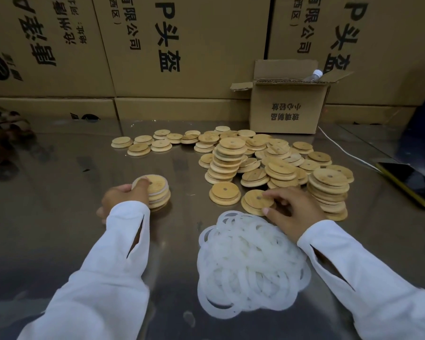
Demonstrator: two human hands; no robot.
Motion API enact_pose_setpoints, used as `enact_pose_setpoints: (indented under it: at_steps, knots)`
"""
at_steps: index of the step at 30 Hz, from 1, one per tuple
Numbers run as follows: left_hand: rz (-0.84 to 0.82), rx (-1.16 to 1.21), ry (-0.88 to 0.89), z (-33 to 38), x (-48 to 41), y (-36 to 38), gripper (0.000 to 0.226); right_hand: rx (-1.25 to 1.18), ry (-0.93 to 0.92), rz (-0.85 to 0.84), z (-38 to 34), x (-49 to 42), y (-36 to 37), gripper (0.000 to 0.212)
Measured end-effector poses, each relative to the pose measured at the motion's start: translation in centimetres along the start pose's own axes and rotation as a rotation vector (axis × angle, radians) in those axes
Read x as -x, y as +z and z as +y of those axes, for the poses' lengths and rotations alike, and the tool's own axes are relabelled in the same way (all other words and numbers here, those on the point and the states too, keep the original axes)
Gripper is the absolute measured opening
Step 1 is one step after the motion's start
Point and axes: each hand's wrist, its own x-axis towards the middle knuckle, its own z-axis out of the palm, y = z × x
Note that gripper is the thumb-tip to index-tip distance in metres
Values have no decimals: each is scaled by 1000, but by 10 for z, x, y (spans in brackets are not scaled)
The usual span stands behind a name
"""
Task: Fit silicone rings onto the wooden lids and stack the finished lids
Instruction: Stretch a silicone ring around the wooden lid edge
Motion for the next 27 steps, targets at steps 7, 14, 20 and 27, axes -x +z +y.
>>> enact_pose_setpoints:
  at_steps: [7,14,20,27]
  knots:
    - [125,18,73,2,6,3,29,68,49,0,-2,-6,6,24]
    - [-123,352,636,19,80,16,22,61,47,19,-1,-5,8,25]
    - [-804,208,582,-4,126,38,27,76,99,58,0,-9,10,19]
    - [-810,78,548,-15,123,48,27,8,146,97,0,-12,13,40]
